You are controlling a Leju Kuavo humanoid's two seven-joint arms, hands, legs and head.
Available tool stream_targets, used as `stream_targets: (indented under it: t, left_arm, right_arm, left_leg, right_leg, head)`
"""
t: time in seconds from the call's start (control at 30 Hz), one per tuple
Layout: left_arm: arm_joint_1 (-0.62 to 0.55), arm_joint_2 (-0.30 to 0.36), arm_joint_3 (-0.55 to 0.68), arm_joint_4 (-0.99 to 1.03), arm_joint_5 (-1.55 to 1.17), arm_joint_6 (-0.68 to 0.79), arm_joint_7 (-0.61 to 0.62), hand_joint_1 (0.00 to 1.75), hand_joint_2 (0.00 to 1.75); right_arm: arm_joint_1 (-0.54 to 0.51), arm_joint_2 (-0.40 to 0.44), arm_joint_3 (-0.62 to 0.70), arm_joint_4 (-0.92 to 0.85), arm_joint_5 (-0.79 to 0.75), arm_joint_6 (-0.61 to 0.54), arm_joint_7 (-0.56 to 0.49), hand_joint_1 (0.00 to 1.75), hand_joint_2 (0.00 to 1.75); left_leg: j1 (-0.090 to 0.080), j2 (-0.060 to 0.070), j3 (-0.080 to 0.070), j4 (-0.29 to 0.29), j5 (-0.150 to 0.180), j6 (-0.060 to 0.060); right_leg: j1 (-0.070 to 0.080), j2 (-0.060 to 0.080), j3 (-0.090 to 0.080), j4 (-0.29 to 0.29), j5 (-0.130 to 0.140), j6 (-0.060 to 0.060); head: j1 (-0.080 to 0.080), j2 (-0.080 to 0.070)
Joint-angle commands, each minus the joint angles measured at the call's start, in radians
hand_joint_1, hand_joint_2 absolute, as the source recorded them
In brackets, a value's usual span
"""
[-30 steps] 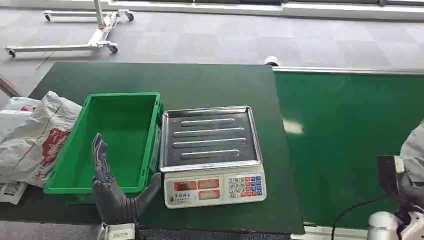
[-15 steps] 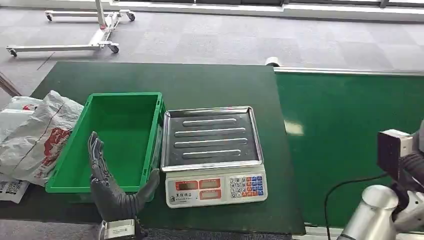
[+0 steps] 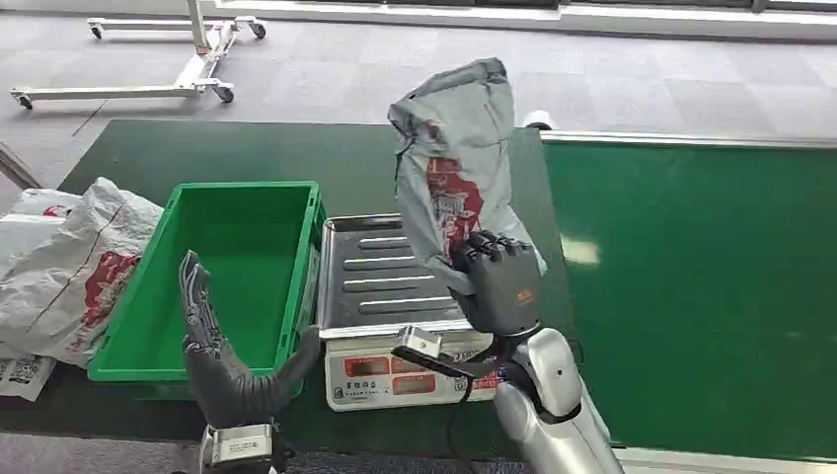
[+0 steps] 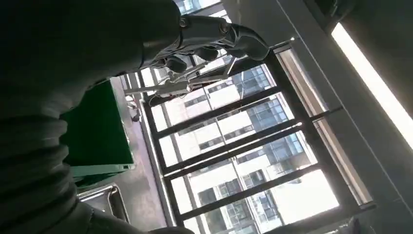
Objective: Moved the parcel from conveyor to table for the left to box.
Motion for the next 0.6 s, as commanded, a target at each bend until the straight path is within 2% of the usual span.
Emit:
stream_targets:
  t: [0.03,0.3,0.33,0.6]
  left_arm:
    - [0.019,0.055,-0.014,0.022,0.001,0.026,0.003,0.00,1.75]
    - [0.038,0.046,-0.004,-0.003,-0.007,0.026,0.003,0.00,1.75]
    - [0.042,0.042,-0.002,-0.005,-0.012,0.026,0.003,0.00,1.75]
    - [0.051,0.036,0.002,-0.018,-0.018,0.026,0.003,0.00,1.75]
  right_arm:
    - [-0.106,-0.080,0.159,0.159,-0.065,-0.025,-0.008,0.00,1.75]
    - [-0.104,-0.098,0.194,0.118,-0.060,-0.043,-0.009,0.00,1.75]
    - [-0.105,-0.098,0.199,0.115,-0.063,-0.038,-0.005,0.00,0.00]
    - [-0.110,-0.115,0.198,0.058,-0.162,0.000,-0.003,0.00,0.00]
  left_leg:
    - [0.000,0.002,0.004,-0.003,0.001,0.001]
    - [0.000,0.001,0.002,-0.002,0.000,0.000]
    - [0.000,0.000,0.003,-0.003,0.000,0.000]
    - [-0.001,0.000,0.002,-0.002,0.000,0.001]
  right_leg:
    - [0.000,0.005,0.003,-0.004,0.002,0.000]
    - [-0.001,0.002,0.002,-0.002,0.002,0.001]
    - [-0.001,0.003,0.003,-0.003,0.002,0.001]
    - [-0.001,0.003,0.002,-0.002,0.002,0.001]
  head:
    - [0.000,0.000]
    - [0.000,0.000]
    - [0.000,0.000]
    - [0.000,0.000]
